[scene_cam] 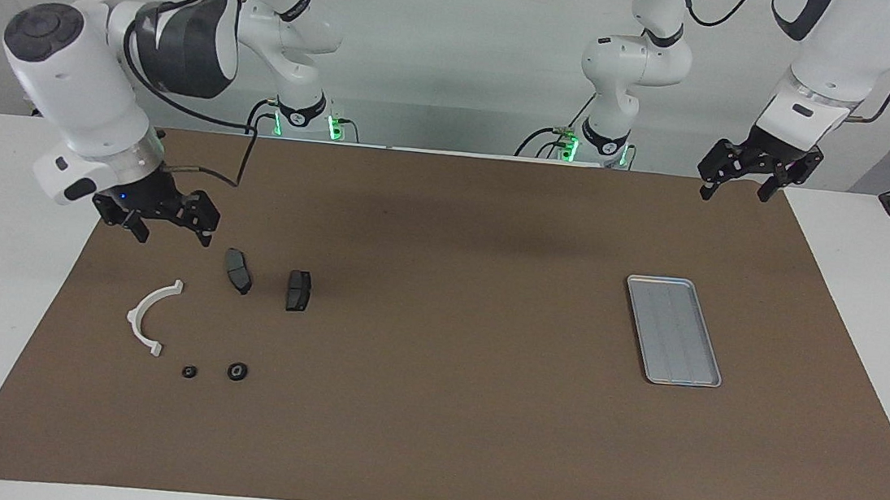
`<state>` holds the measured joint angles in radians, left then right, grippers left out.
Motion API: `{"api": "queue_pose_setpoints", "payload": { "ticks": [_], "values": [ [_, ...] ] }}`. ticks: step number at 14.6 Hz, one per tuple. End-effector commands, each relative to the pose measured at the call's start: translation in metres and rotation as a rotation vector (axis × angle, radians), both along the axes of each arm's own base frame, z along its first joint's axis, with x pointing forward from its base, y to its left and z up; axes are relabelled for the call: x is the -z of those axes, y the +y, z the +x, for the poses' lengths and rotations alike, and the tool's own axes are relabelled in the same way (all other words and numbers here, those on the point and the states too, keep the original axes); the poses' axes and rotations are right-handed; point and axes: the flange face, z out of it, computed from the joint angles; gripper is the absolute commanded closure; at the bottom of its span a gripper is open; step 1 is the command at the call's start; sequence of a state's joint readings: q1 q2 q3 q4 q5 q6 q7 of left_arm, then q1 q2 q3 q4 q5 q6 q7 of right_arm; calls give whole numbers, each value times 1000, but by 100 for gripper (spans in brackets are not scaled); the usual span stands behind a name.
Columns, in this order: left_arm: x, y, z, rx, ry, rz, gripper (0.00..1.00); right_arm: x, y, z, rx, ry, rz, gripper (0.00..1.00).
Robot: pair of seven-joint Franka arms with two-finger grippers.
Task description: Pick bearing gear from pile to tray
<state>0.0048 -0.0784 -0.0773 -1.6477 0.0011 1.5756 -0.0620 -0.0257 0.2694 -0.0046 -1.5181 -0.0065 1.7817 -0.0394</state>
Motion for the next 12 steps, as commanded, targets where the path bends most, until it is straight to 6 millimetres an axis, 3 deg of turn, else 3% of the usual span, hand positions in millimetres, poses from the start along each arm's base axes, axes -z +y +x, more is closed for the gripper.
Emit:
{"api": "queue_pose_setpoints", "payload": {
  "ticks": [1,6,12],
  "values": [
    [-7,0,-5,5,4,-6,0,44,14,23,-1,-5,-54,0],
    [-7,0,-5,5,4,-6,0,103,41,39,21,25,-62,0],
    [-7,0,-5,6,4,-6,0,158,39,58,30,15,-45,0]
  ]
}}
